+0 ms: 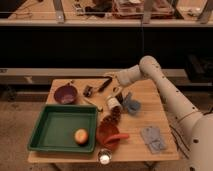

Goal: Wipe tray with towel

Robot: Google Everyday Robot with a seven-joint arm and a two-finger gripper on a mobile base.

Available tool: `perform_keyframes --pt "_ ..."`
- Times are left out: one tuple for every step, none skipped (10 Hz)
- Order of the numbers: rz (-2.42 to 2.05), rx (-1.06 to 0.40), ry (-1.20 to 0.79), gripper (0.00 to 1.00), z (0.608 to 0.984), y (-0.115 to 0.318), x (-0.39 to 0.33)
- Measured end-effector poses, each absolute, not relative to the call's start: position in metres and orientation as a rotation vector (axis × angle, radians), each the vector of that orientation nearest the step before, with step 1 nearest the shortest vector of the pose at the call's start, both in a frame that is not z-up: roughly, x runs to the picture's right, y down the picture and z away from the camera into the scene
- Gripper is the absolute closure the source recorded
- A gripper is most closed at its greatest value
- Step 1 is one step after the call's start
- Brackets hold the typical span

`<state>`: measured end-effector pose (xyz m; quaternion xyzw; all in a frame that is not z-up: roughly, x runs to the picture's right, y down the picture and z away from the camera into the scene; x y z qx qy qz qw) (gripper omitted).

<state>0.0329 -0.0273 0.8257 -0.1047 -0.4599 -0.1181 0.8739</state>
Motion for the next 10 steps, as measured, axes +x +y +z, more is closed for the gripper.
perform_keyframes --pt "-0.247 -0.219 -0.961 0.27 0.8257 -0.0273 0.0328" --pt "-0.247 -0.219 -0.960 0.27 0.8257 -0.0273 0.0329" --pt "-0.247 -0.219 -0.961 0.27 0.8257 -0.0273 0.0328" --pt "-0.247 -0.219 -0.961 0.27 0.8257 -0.0273 0.0328" --pt "-0.247 -0.219 -0.960 0.27 0.8257 -0.0272 0.0329" --pt "-0.247 -0.219 -0.960 0.27 0.8257 -0.0273 0.0329" --pt "-0.247 -0.219 -0.960 0.27 0.8257 -0.0273 0.0329" --pt "-0.247 -0.219 -0.961 0.27 0.8257 -0.0272 0.0328" --pt "-0.249 -0.219 -0.959 0.27 0.8253 -0.0275 0.0330" --pt "-0.258 -0.222 -0.955 0.27 0.8248 -0.0271 0.0333"
